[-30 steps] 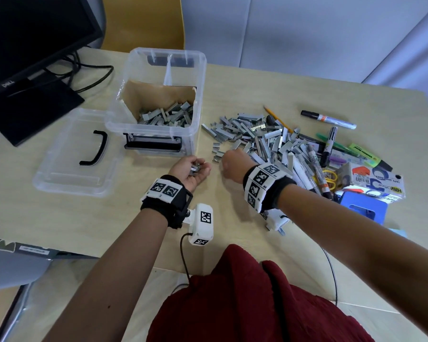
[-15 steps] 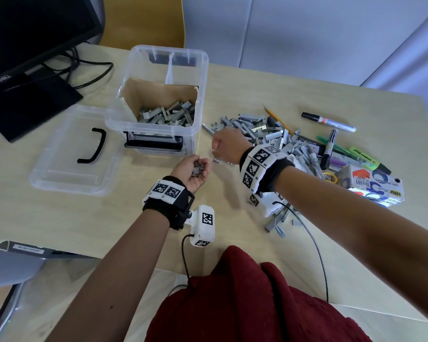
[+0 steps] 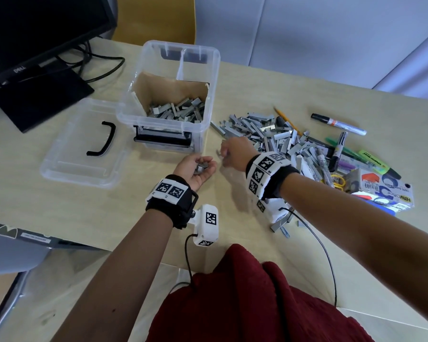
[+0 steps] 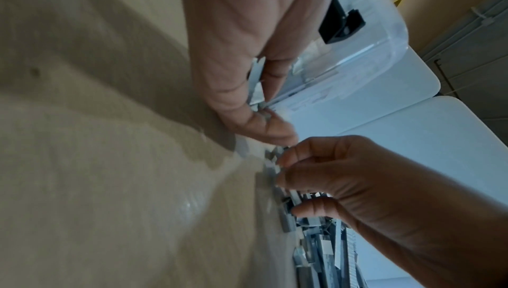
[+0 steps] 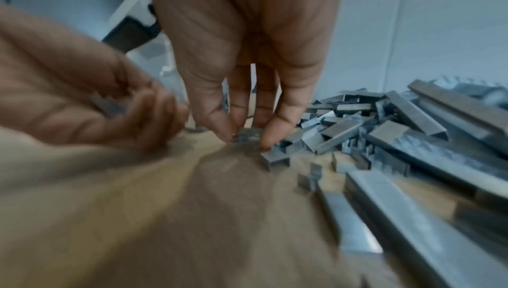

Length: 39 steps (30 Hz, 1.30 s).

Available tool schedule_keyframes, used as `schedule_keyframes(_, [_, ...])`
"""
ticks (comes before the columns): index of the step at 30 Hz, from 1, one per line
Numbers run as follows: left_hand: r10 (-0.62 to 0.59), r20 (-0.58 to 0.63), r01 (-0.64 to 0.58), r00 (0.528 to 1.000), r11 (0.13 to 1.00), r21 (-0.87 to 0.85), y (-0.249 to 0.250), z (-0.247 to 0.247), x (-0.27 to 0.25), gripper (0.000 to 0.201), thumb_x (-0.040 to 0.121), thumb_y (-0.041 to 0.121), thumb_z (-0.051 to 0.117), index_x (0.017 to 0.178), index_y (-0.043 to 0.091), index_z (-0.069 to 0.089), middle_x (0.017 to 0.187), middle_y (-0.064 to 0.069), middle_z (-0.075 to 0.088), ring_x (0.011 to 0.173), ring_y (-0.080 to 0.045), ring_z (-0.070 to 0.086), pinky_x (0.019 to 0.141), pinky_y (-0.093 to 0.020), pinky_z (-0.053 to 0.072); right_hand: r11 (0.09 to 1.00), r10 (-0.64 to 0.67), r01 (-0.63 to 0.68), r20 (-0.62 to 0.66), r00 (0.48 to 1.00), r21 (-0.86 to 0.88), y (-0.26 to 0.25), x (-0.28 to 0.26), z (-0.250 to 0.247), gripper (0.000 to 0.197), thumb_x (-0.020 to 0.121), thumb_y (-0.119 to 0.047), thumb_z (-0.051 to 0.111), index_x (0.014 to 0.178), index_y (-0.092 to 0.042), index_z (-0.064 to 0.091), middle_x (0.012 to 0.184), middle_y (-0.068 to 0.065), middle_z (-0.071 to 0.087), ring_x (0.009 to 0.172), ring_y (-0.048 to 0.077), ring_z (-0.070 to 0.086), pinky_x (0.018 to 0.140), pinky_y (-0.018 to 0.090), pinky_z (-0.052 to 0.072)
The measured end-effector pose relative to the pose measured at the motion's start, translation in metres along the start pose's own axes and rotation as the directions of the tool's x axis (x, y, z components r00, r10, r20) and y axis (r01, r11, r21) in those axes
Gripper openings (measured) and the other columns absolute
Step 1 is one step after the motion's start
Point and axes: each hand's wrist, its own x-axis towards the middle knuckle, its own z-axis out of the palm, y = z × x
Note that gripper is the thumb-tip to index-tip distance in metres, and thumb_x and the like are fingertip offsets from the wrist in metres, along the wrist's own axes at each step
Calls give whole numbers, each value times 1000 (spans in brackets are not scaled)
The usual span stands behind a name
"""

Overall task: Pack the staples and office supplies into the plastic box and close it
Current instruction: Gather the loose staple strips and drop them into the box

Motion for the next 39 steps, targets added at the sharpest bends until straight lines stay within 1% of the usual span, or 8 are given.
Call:
schedule_keyframes(5, [-37, 18, 39, 999, 991, -126, -5, 14, -4, 13, 98, 12, 41, 105, 2, 47, 102, -21, 53, 81, -26, 59, 49, -34, 58, 972, -115, 116, -18, 993, 202, -17, -19, -15, 16, 84, -18, 65, 98, -10, 64, 94, 1, 61, 88, 14, 56, 86, 25, 43])
schedule_keyframes(11, [-97, 4, 97, 995, 994, -42, -7, 15, -1, 31, 99, 19, 39, 72, 7, 47, 52, -4, 55, 32, -10, 50, 32, -13, 39, 943, 8, 20, -82, 997, 331, -5, -8, -30, 16, 86, -4, 57, 100, -3, 65, 98, 6, 60, 87, 18, 57, 70, 14, 44])
schedule_keyframes(16, [-109, -7, 109, 994, 990, 94, -4, 2, 2, 36, 98, 25, 38, 64, 15, 42, 36, 5, 44, 26, -5, 37, 27, -11, 24, 999, -17, 15, 45, 999, 38, 7, 8, -21, 32, 88, -4, 52, 118, -8, 60, 125, 8, 58, 117, 24, 51, 100, 32, 41])
schedule_keyframes(19, [-109, -5, 109, 994, 990, 88, -2, -3, 1, 36, 98, 25, 39, 63, 15, 41, 37, 5, 44, 27, -5, 38, 28, -11, 25, 992, -93, 100, 93, 991, -73, 2, 13, -8, 33, 87, -3, 50, 117, -11, 60, 122, 10, 55, 114, 26, 52, 95, 36, 45])
schedule_keyframes(23, [-73, -29, 73, 997, 997, -7, -2, -5, -1, 35, 97, 20, 43, 65, 9, 46, 42, 0, 50, 34, -8, 51, 33, -12, 40, 976, -141, 152, 77, 987, -154, -2, 14, 1, 18, 85, 0, 44, 80, -6, 59, 101, 11, 56, 102, 27, 54, 76, 30, 42])
schedule_keyframes(29, [-46, 1, 46, 999, 998, -52, -5, 1, -1, 36, 100, 19, 38, 69, 3, 50, 49, -8, 62, 43, -16, 64, 42, -16, 51, 980, -79, 96, 101, 992, -172, 7, 2, -4, 16, 85, -4, 51, 93, 0, 65, 90, 9, 49, 103, 29, 56, 81, 30, 43])
schedule_keyframes(35, [-10, -8, 10, 1000, 996, -93, -7, 21, -2, 25, 100, 13, 36, 78, 3, 45, 81, -12, 56, 73, -21, 59, 74, -35, 55, 975, -52, 60, -41, 998, 213, 2, -20, -13, 12, 84, -10, 63, 94, -5, 66, 100, 6, 66, 89, 15, 58, 90, 26, 47])
schedule_keyframes(39, [-19, -20, 19, 1000, 1000, -11, -9, 34, -7, 18, 96, 8, 44, 80, 7, 51, 80, -9, 58, 72, -17, 55, 66, -27, 49, 944, -119, 125, -39, 992, 304, -11, -26, -17, 11, 82, -8, 65, 93, -7, 67, 90, -3, 61, 83, 7, 54, 84, 20, 43])
